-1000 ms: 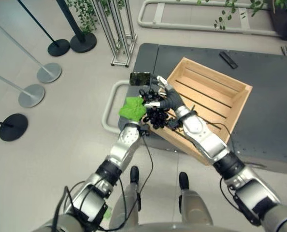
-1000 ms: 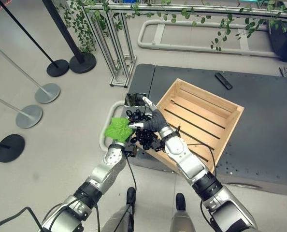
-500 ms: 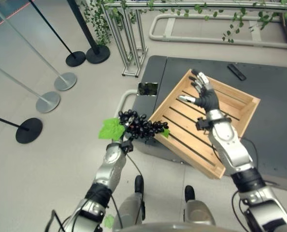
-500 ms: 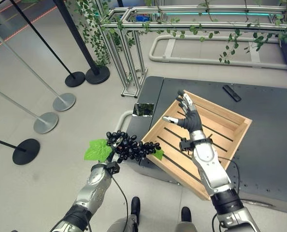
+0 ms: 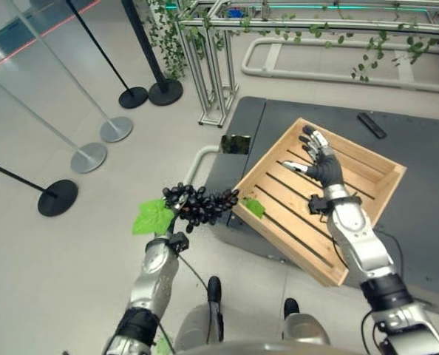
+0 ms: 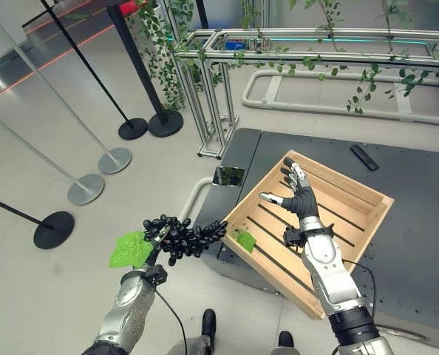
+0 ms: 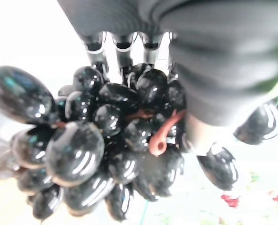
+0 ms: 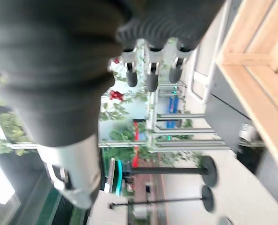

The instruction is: Pick up the fruits from the basket on one side to the basket on the other side

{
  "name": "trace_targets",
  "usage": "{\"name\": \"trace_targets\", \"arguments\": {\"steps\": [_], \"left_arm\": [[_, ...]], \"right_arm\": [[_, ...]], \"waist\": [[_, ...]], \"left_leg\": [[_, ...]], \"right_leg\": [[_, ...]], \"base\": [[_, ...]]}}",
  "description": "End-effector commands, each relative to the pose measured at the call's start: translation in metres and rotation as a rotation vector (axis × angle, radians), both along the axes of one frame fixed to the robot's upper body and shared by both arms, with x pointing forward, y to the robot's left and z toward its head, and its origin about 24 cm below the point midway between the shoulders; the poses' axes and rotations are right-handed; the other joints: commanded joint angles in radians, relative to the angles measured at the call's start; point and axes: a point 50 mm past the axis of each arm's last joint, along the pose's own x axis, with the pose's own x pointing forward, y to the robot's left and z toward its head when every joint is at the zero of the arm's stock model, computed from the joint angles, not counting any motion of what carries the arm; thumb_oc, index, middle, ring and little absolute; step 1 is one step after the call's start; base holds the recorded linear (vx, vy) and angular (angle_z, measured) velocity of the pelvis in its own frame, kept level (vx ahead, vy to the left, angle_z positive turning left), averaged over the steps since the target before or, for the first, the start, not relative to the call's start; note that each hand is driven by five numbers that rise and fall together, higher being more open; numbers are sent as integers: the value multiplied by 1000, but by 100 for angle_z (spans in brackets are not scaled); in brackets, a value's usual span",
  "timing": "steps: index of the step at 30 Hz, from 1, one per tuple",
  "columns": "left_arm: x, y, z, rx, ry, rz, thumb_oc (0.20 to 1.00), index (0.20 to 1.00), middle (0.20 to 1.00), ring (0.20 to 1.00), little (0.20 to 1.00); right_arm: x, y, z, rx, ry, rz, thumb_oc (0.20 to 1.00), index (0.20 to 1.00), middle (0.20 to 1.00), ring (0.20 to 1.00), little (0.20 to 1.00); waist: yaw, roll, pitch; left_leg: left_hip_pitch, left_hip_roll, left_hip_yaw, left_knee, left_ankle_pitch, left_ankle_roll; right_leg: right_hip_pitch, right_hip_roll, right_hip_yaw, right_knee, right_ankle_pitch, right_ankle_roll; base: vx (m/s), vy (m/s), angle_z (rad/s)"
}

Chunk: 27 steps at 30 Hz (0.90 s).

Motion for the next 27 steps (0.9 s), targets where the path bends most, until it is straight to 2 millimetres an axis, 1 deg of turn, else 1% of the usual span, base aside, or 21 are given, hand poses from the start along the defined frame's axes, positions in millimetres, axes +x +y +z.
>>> {"name": "trace_targets", "arguments": {"steps": [1,2,3,5,6,8,9,10,12,14,15,16,19,21,22,23,24,26,27], "left_arm": [[9,17,45,-12,-236,24,200,200,200,200,200],[8,18,46,-10,-244,21,200,200,200,200,200],[7,19,47,-17,-249,17,200,200,200,200,200],[1,22,45,-17,-247,20,200,200,200,200,200],[-1,25,46,-15,-251,28,200,200,200,200,200],[-2,26,46,-25,-252,40,200,200,200,200,200],[-2,27,46,-23,-253,42,200,200,200,200,200],[-2,28,45,-18,-250,46,200,200,200,200,200],[-3,29,45,-19,-248,48,200,200,200,200,200],[-3,29,45,-21,-250,41,200,200,200,200,200],[-5,29,47,-18,-258,34,200,200,200,200,200],[-5,29,47,-18,-258,34,200,200,200,200,200],[-6,30,52,-3,-278,21,200,200,200,200,200],[-7,31,53,5,-281,15,200,200,200,200,200],[-6,30,56,9,-290,11,200,200,200,200,200],[-6,29,56,8,-291,9,200,200,200,200,200],[-7,29,60,39,-305,-9,200,200,200,200,200],[-10,34,63,79,-312,-11,200,200,200,200,200],[-11,37,65,102,-315,-7,200,200,200,200,200]], "right_arm": [[0,3,32,32,-160,33,1000,1000,1000,1000,1000],[-1,2,31,36,-159,24,1000,1000,1000,1000,1000],[-2,3,30,41,-156,25,1000,1000,1000,1000,1000],[-1,7,27,37,-146,42,1000,1000,1000,1000,1000],[-1,9,25,32,-136,51,1000,1000,1000,1000,1000],[0,12,21,30,-117,67,1000,1000,1000,1000,1000],[0,13,19,31,-106,75,1000,1000,1000,1000,1000],[0,15,17,30,-95,84,1000,1000,1000,1000,1000],[-1,15,14,30,-82,86,1000,1000,1000,1000,1000],[-1,14,10,25,-63,85,1000,1000,1000,1000,1000],[-2,14,8,18,-48,90,1000,1000,1000,1000,1000],[-2,14,8,19,-47,91,1000,1000,1000,1000,1000],[-3,12,5,10,-29,94,1000,1000,1000,1000,1000],[-3,11,4,15,-21,90,1000,1000,1000,1000,1000],[-3,10,3,23,-22,80,1000,1000,1000,1000,1000],[-3,10,3,23,-24,78,1000,1000,1000,1000,1000],[-5,8,-2,33,-4,66,1000,1000,1000,1000,1000],[-6,11,-6,43,11,74,1000,1000,1000,1000,1000],[-6,12,-7,49,15,77,1000,1000,1000,1000,1000]], "waist": [[0,-74,-46],[-6,-82,-55],[-8,-86,-59],[2,-92,-62],[6,-95,-64],[12,-110,-63],[14,-116,-62],[14,-121,-63],[10,-126,-71],[9,-129,-83],[6,-132,-96],[5,-131,-96],[3,-135,-119],[2,-131,-134],[-2,-124,-138],[-3,-129,-137],[3,-130,-152],[13,-137,-168],[20,-140,-173]], "left_leg": [[-120,74,118,113,-65,-65],[-138,102,175,141,-65,-59],[-133,119,205,158,-77,-53],[-112,122,197,183,-110,-60],[-102,122,190,189,-113,-62],[-86,123,184,234,-146,-61],[-75,127,185,265,-174,-60],[-66,130,188,286,-196,-59],[-46,142,202,317,-218,-61],[-20,155,223,355,-234,-68],[18,157,233,386,-257,-74],[18,158,232,389,-259,-74],[73,128,236,429,-308,-68],[112,95,237,381,-363,-49],[124,117,263,357,-404,-45],[116,108,271,354,-387,-37],[117,127,286,332,-432,-34],[138,130,300,281,-439,-25],[149,128,302,246,-433,-21]], "right_leg": [[-50,16,-73,0,-155,-58],[-60,6,-93,6,-157,-57],[-71,1,-107,13,-153,-55],[-54,-2,-115,1,-151,-51],[-51,-4,-124,-4,-141,-49],[-52,-24,-145,-3,-133,-47],[-52,-34,-160,2,-136,-46],[-59,-46,-178,7,-134,-44],[-72,-62,-212,14,-131,-42],[-83,-84,-263,22,-122,-37],[-90,-107,-305,32,-110,-32],[-90,-106,-306,33,-111,-31],[-109,-143,-368,64,-97,-31],[-138,-159,-398,98,-88,-28],[-141,-160,-407,113,-101,-20],[-147,-172,-426,110,-81,-25],[-149,-173,-436,108,-70,-4],[-154,-177,-448,106,-45,7],[-161,-184,-454,106,-30,13]], "base": [[-104,-57,89],[-88,-77,78],[-48,-70,89],[7,-27,79],[-9,-11,45],[-72,-4,37],[-111,9,69],[-104,12,54],[-132,31,38],[-138,70,59],[-101,72,75],[-105,90,49],[-116,112,14],[-127,152,83],[-120,119,66],[-73,148,98],[-59,138,126],[-46,184,132],[-122,218,73]]}}
